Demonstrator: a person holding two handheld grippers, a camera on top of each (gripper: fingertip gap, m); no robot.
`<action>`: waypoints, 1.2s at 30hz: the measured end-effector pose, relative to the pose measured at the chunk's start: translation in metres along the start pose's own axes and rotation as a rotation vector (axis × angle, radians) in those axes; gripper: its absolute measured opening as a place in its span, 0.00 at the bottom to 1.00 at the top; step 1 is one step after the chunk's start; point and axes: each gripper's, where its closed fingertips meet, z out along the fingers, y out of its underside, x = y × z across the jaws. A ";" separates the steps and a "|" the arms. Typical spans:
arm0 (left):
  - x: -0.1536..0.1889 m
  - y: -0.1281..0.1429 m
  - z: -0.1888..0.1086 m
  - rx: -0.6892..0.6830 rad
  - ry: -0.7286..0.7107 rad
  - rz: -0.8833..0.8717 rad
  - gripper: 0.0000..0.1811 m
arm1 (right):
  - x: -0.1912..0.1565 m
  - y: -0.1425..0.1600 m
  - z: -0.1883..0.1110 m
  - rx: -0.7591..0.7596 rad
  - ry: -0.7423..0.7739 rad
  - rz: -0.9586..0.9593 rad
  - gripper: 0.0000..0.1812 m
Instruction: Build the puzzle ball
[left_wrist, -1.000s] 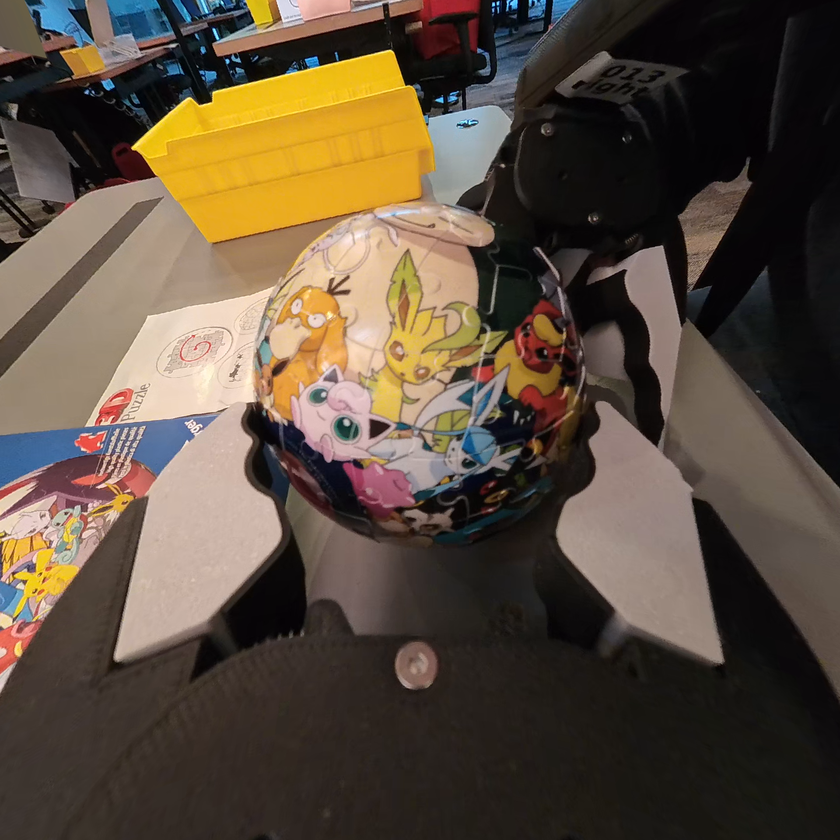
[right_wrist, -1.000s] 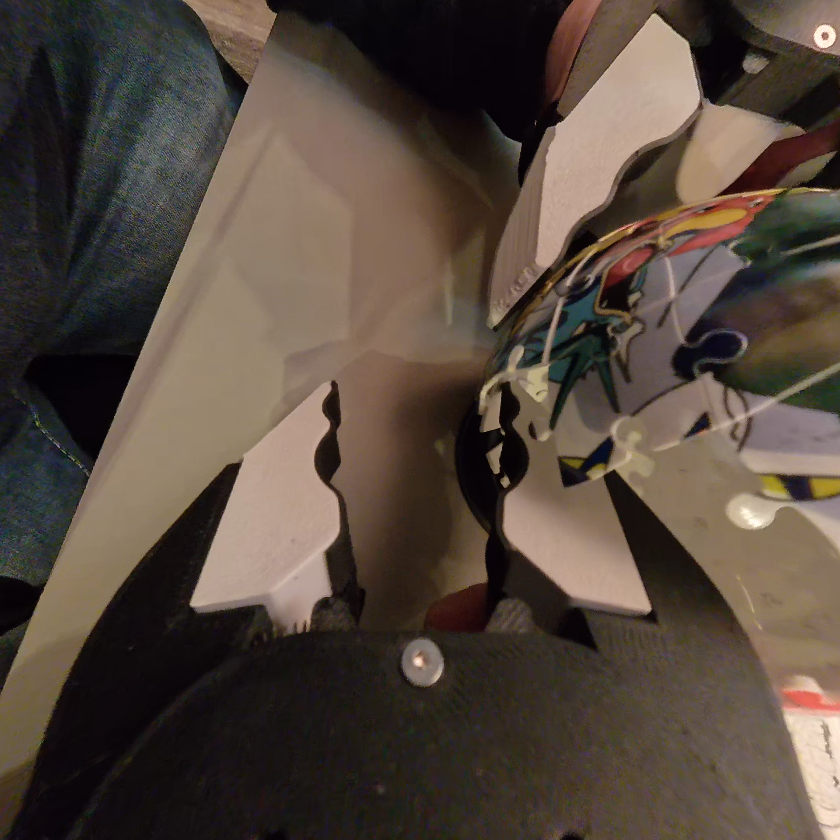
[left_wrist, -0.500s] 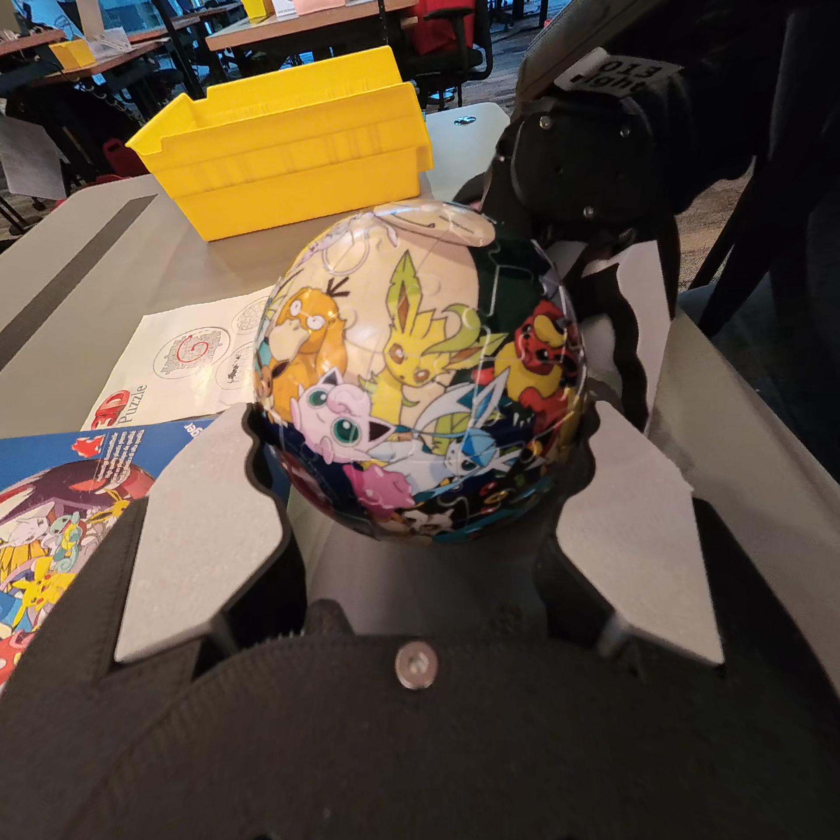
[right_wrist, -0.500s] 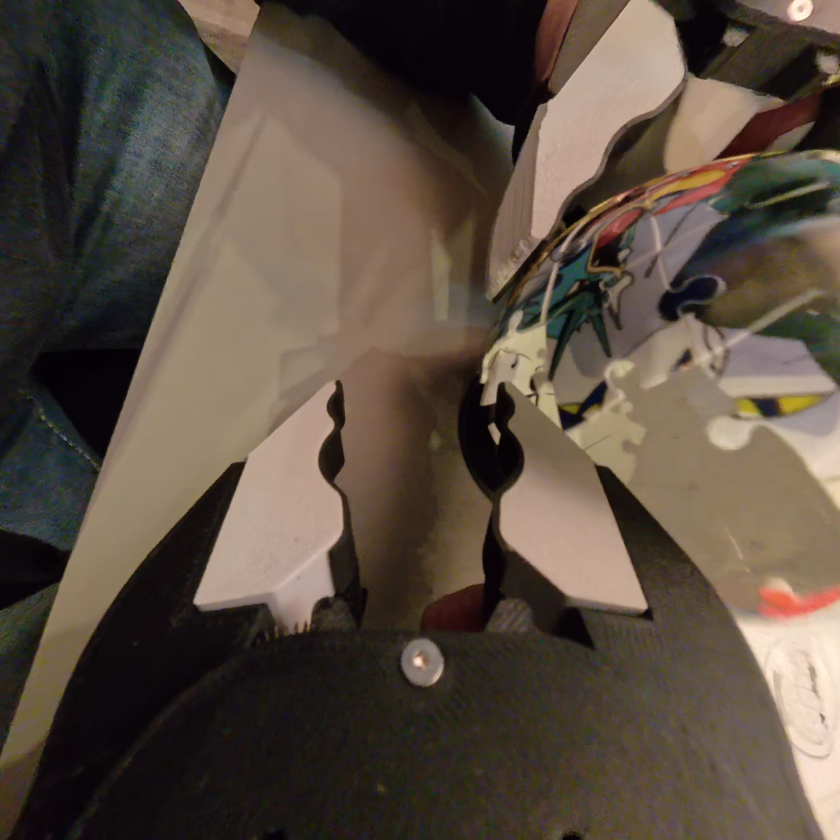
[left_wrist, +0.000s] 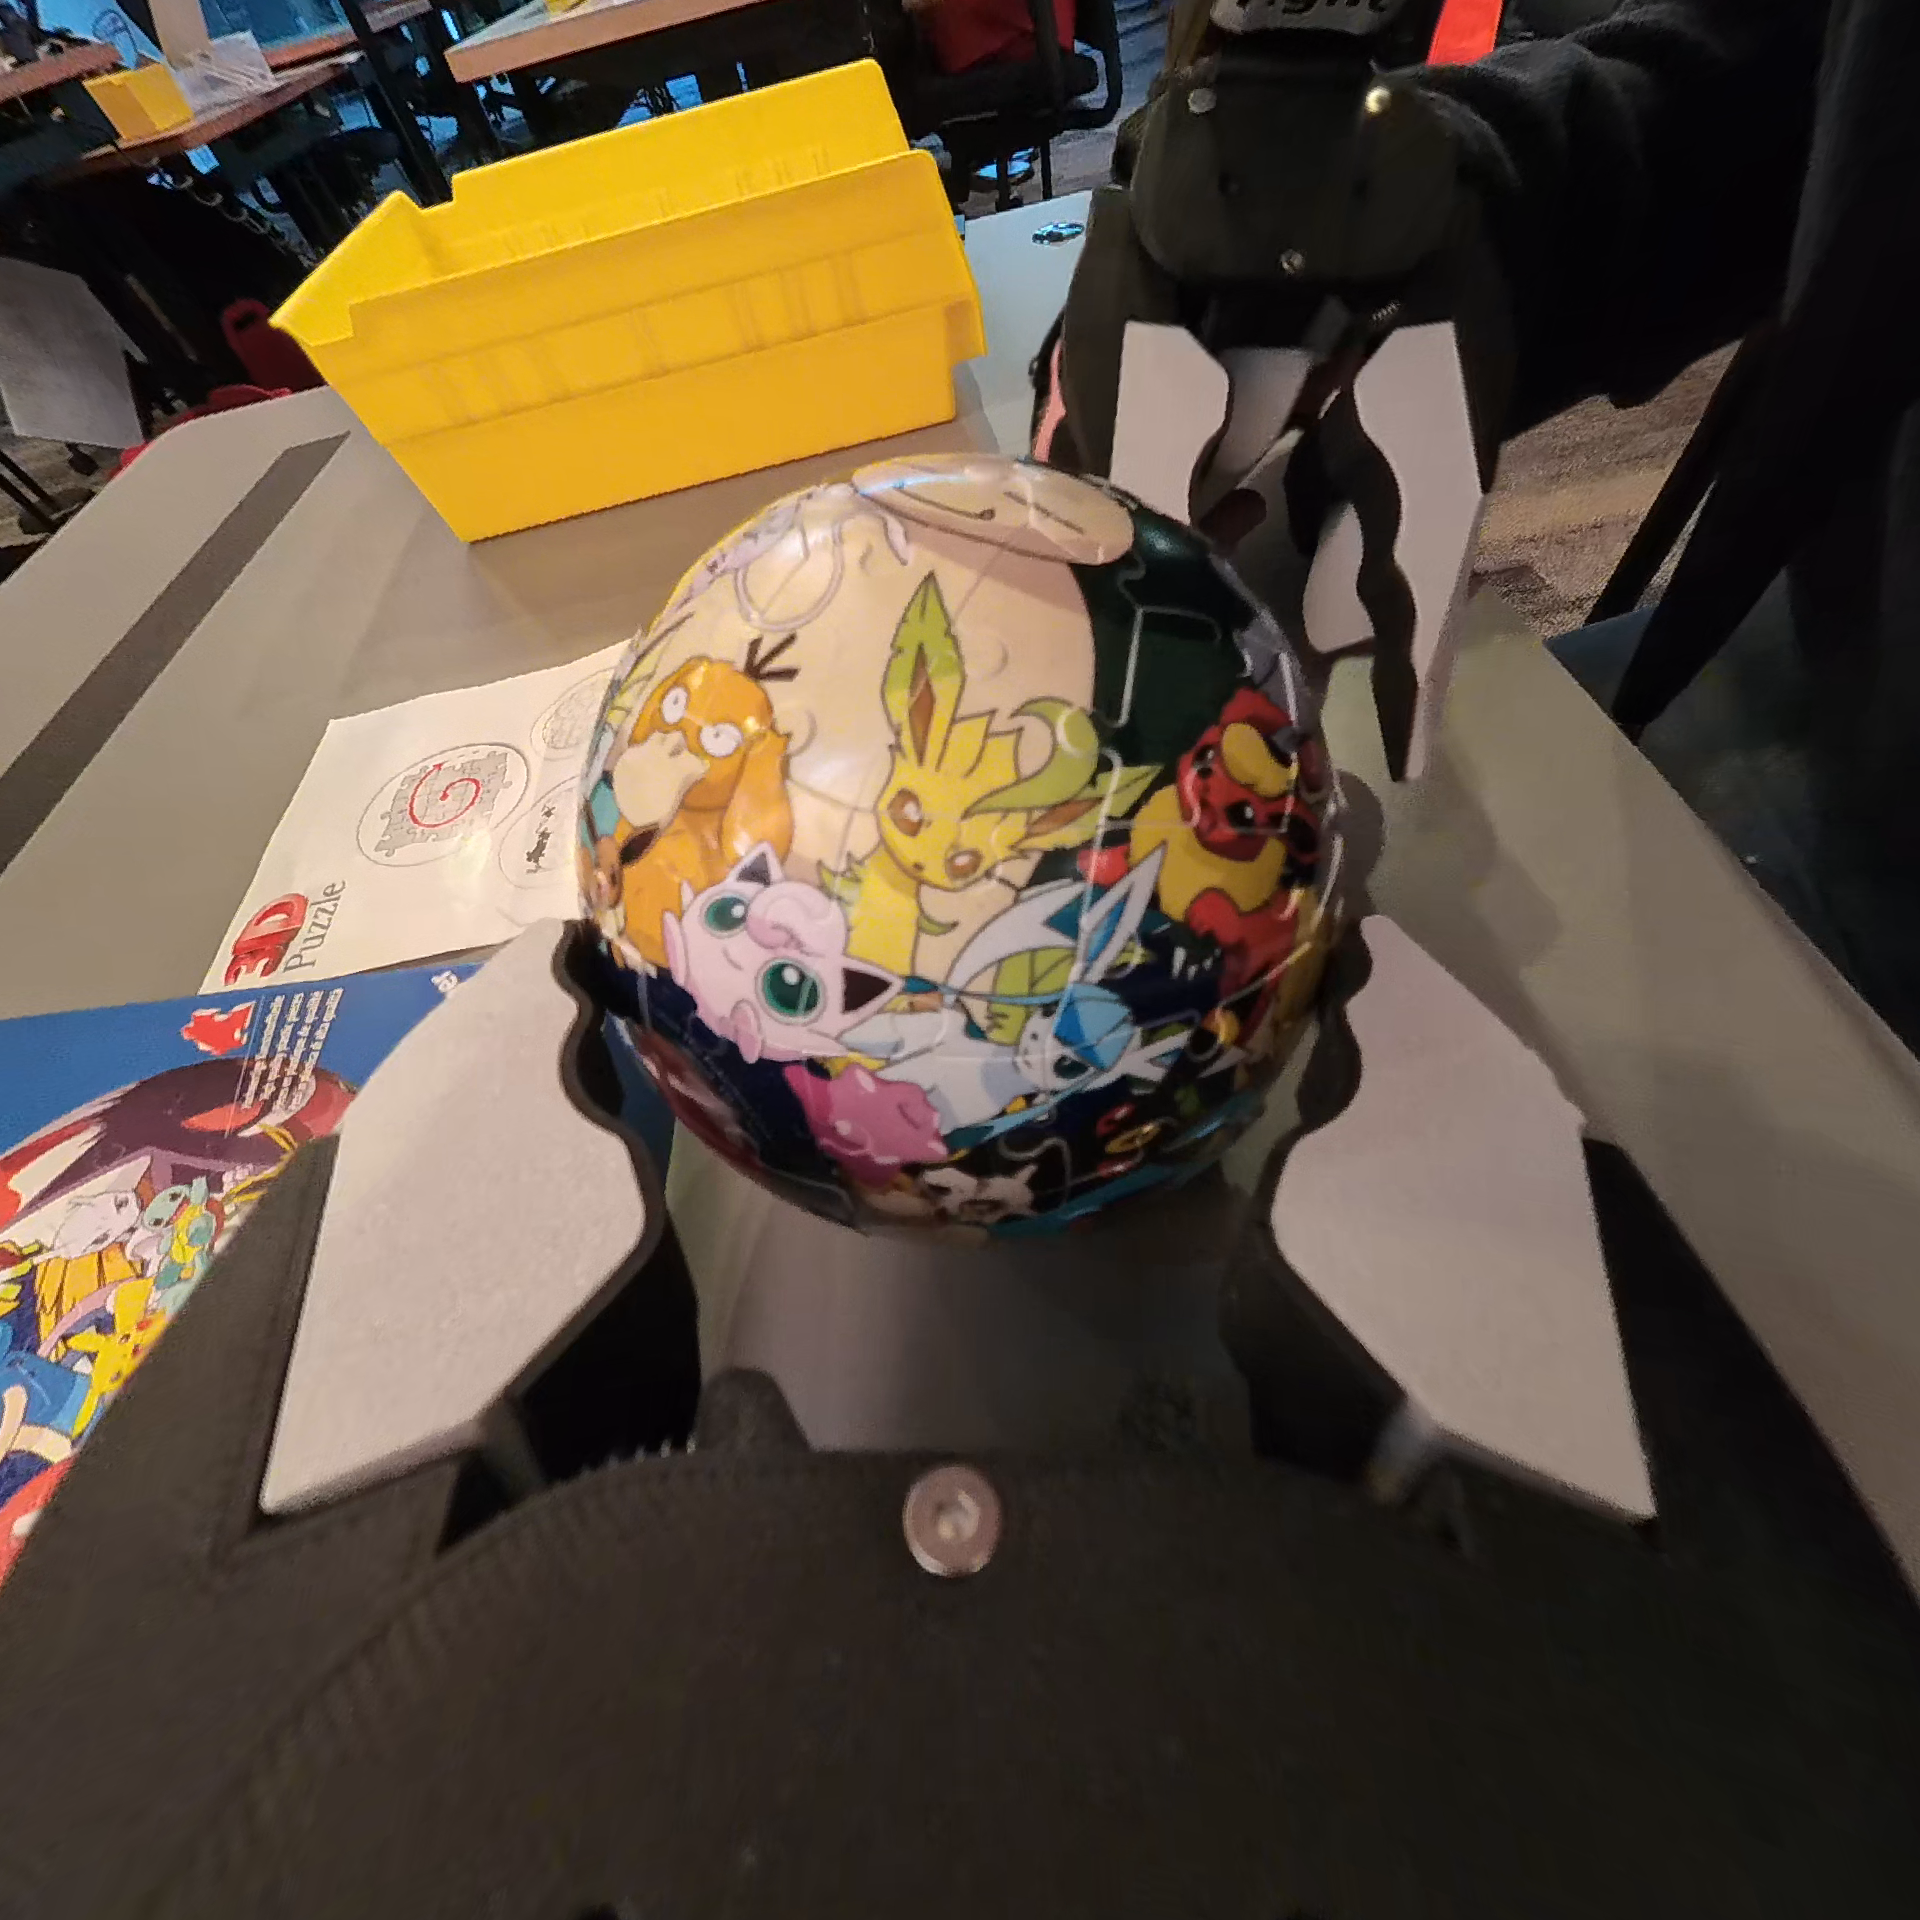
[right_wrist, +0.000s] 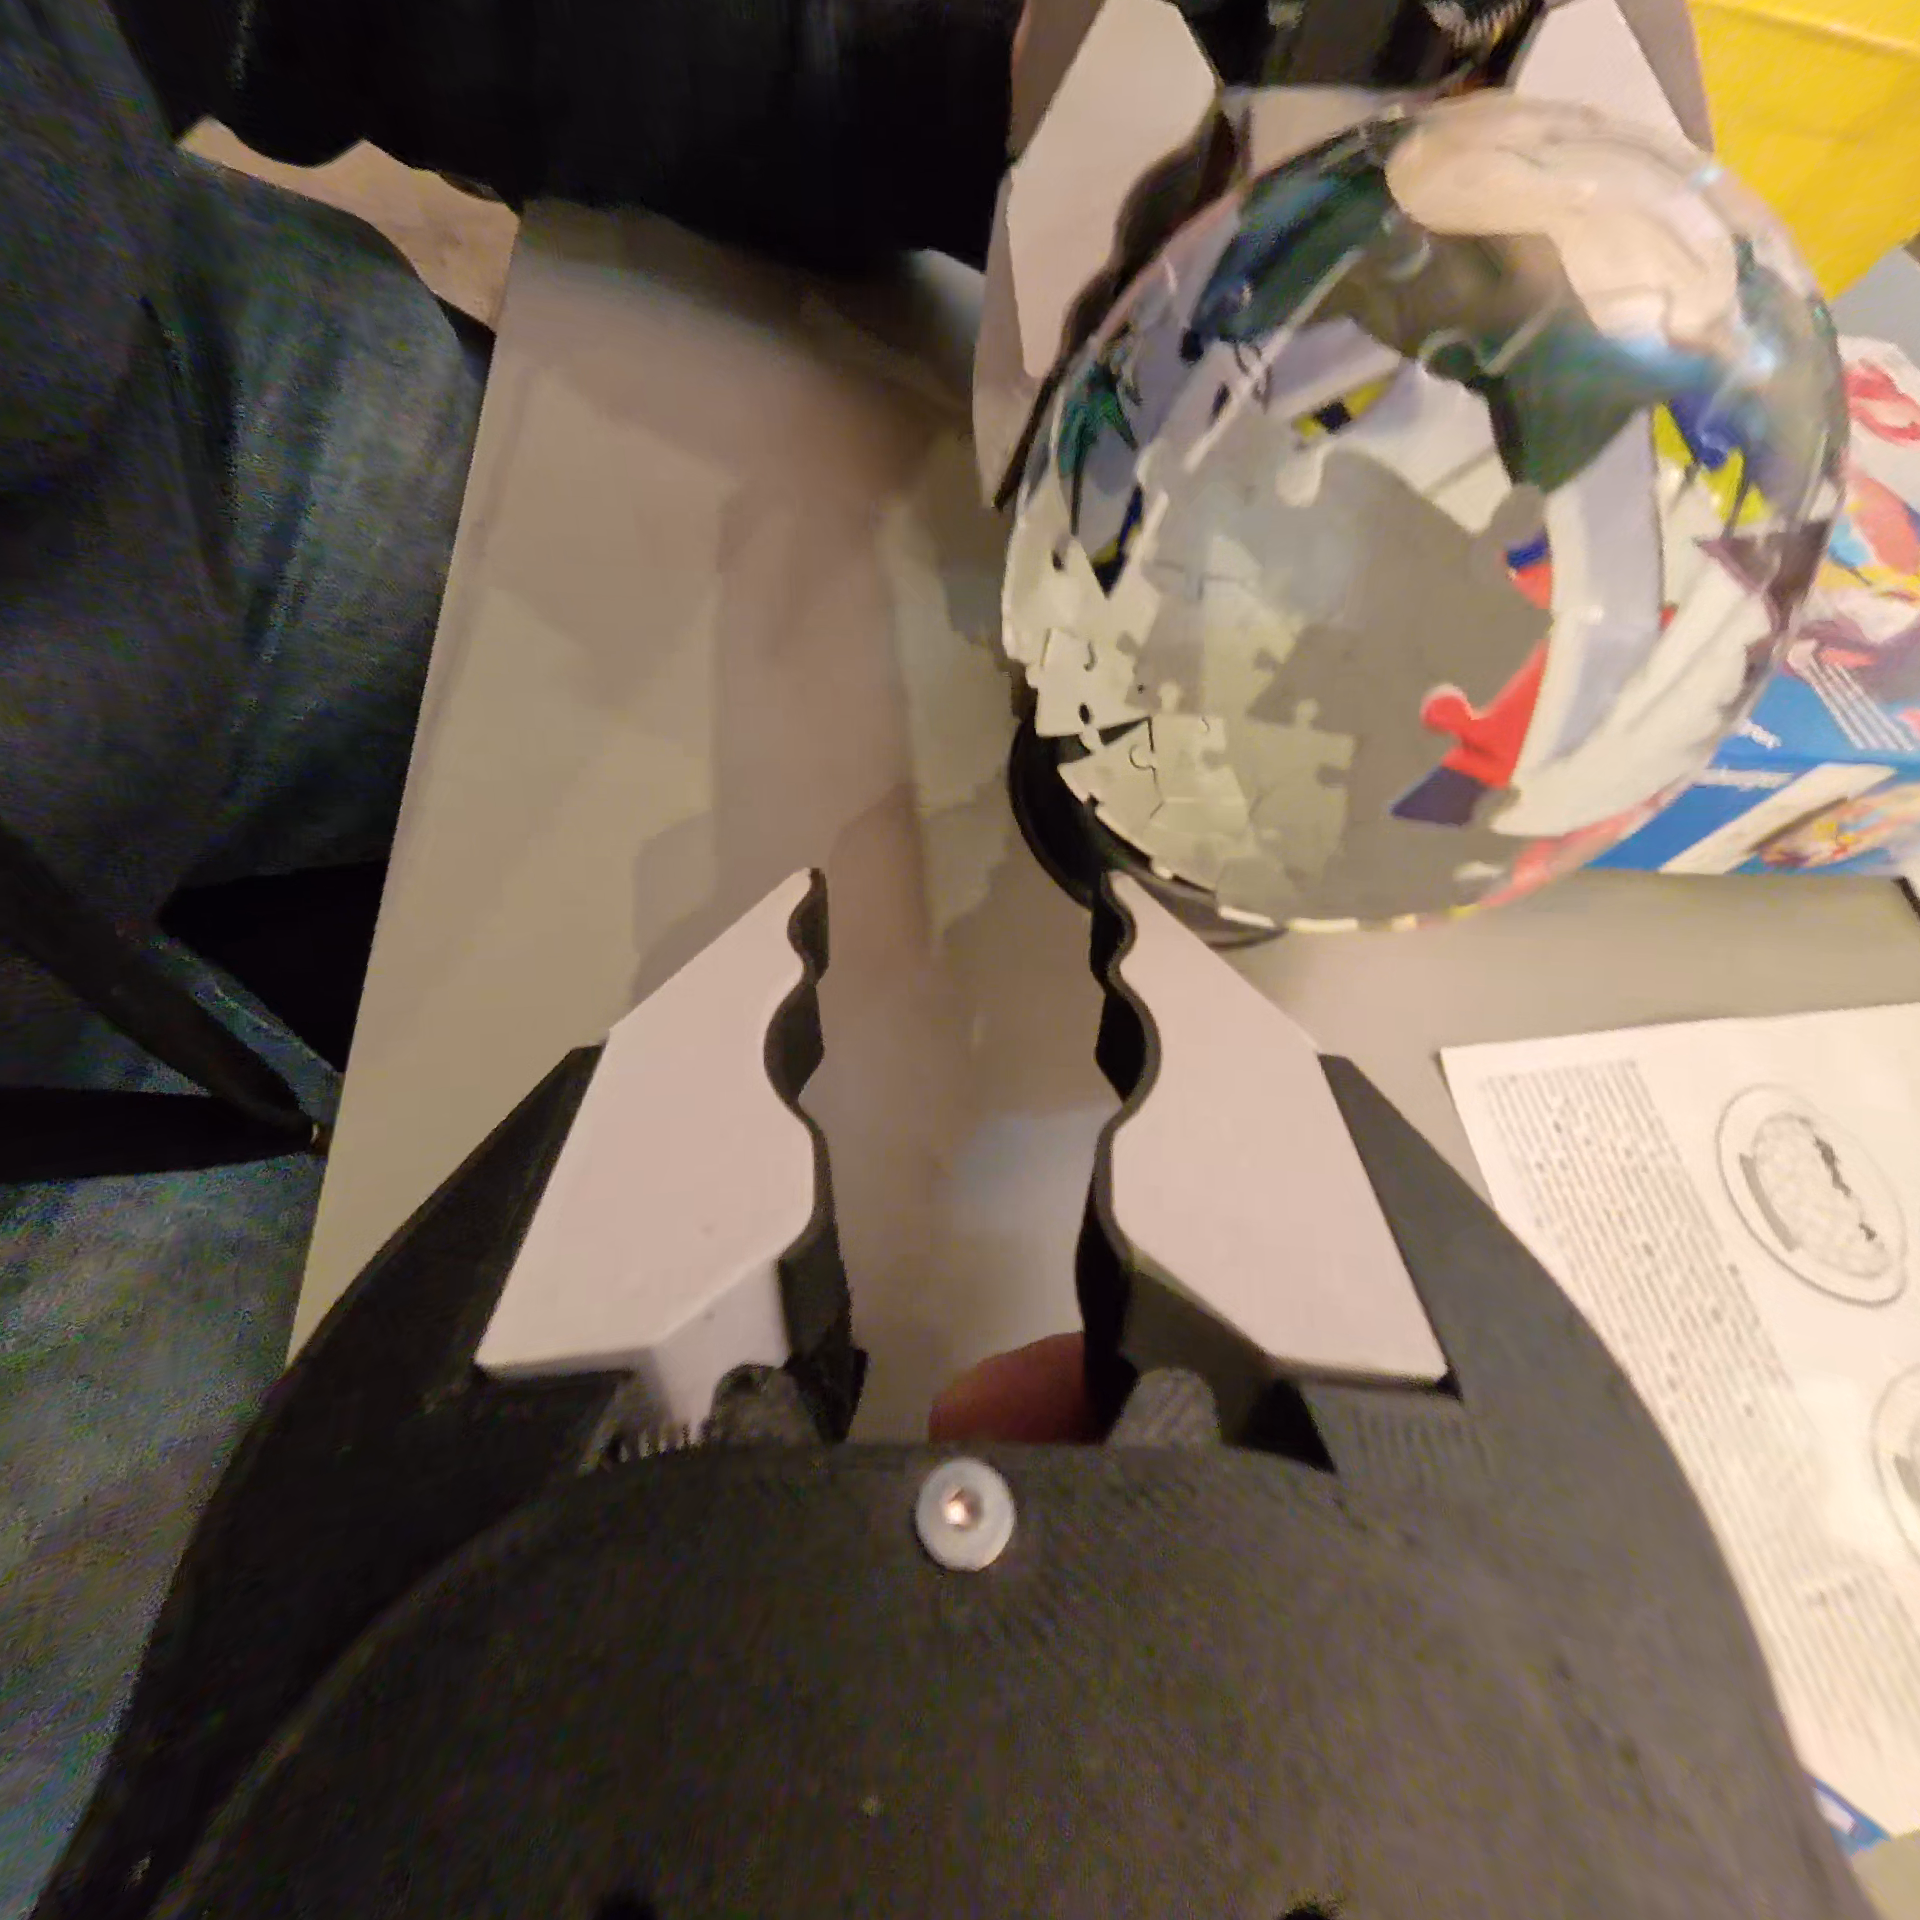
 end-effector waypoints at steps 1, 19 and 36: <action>0.000 0.001 0.000 -0.005 0.002 0.001 0.71 | 0.002 0.002 0.000 0.006 0.004 0.016 0.27; 0.002 -0.002 0.007 -0.046 0.003 0.031 0.70 | -0.008 0.002 0.031 -0.101 0.035 -0.111 0.38; 0.003 -0.003 0.011 -0.049 -0.010 0.035 0.71 | -0.006 -0.004 0.057 -0.171 -0.051 -0.089 0.48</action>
